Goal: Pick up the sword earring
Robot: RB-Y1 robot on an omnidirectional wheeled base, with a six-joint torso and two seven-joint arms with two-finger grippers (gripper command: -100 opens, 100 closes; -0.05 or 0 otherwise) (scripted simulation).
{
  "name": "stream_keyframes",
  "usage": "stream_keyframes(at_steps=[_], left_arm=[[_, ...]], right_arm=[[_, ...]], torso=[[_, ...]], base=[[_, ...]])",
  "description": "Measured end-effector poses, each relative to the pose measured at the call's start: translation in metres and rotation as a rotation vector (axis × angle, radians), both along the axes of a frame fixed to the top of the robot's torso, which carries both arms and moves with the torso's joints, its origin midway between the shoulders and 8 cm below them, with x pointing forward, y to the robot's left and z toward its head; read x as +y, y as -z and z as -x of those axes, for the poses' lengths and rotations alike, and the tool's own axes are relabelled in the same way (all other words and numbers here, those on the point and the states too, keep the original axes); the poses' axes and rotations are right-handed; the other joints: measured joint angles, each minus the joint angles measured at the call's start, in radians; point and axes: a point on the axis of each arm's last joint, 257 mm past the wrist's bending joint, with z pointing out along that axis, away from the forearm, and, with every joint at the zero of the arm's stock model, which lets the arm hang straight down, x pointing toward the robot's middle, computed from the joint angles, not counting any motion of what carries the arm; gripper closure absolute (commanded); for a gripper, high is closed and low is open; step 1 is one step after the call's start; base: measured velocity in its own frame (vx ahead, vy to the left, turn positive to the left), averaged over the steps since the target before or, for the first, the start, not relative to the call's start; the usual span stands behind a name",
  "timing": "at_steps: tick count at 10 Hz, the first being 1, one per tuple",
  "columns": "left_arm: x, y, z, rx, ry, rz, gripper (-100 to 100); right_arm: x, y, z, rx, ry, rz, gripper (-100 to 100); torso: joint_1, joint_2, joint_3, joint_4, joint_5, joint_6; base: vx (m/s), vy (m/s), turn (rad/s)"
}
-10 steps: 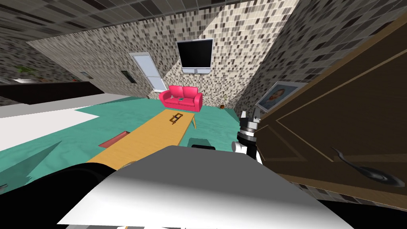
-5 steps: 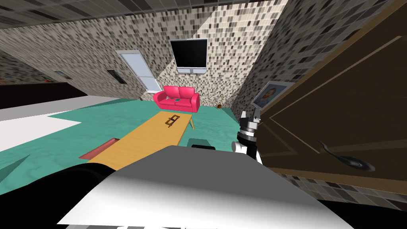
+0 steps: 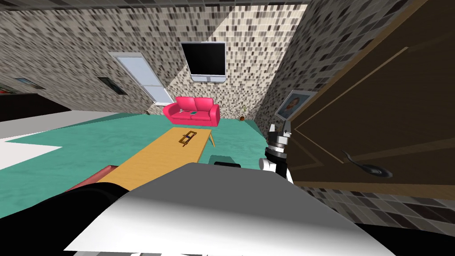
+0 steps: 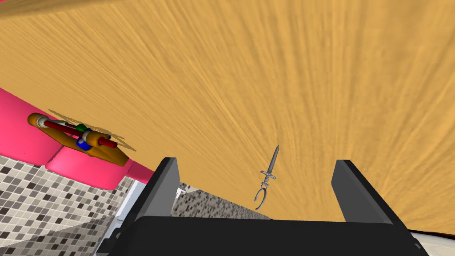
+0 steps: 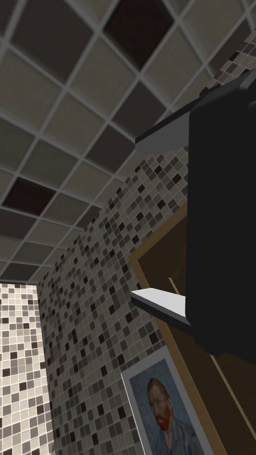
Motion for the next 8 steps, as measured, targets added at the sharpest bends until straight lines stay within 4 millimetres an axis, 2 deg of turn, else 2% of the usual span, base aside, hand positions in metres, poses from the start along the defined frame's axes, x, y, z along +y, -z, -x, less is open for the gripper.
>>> stream_keyframes(at_steps=[4, 5, 6, 8], left_arm=[[0.006, 0.012, 0.042, 0.107, -0.001, -0.017, -100], [0.007, 0.012, 0.044, 0.112, 0.001, -0.018, 0], [0.007, 0.012, 0.043, 0.111, 0.001, -0.018, -100], [0.009, 0.020, 0.038, 0.111, 0.002, -0.019, -100]], right_arm=[[0.000, 0.000, 0.000, 0.000, 0.000, 0.000, 0], [0.000, 0.000, 0.000, 0.000, 0.000, 0.000, 0], [0.000, 0.000, 0.000, 0.000, 0.000, 0.000, 0], [0.000, 0.000, 0.000, 0.000, 0.000, 0.000, 0]], torso=[[0.000, 0.001, 0.001, 0.000, 0.000, 0.000], [0.000, 0.002, 0.001, 0.000, 0.000, 0.000], [0.000, 0.003, 0.002, 0.001, 0.000, 0.000], [0.001, 0.005, 0.003, 0.001, 0.000, 0.000]], base=[[0.039, 0.004, -0.091], [0.000, 0.000, 0.000], [-0.010, 0.011, -0.005], [-0.021, 0.020, -0.010]])
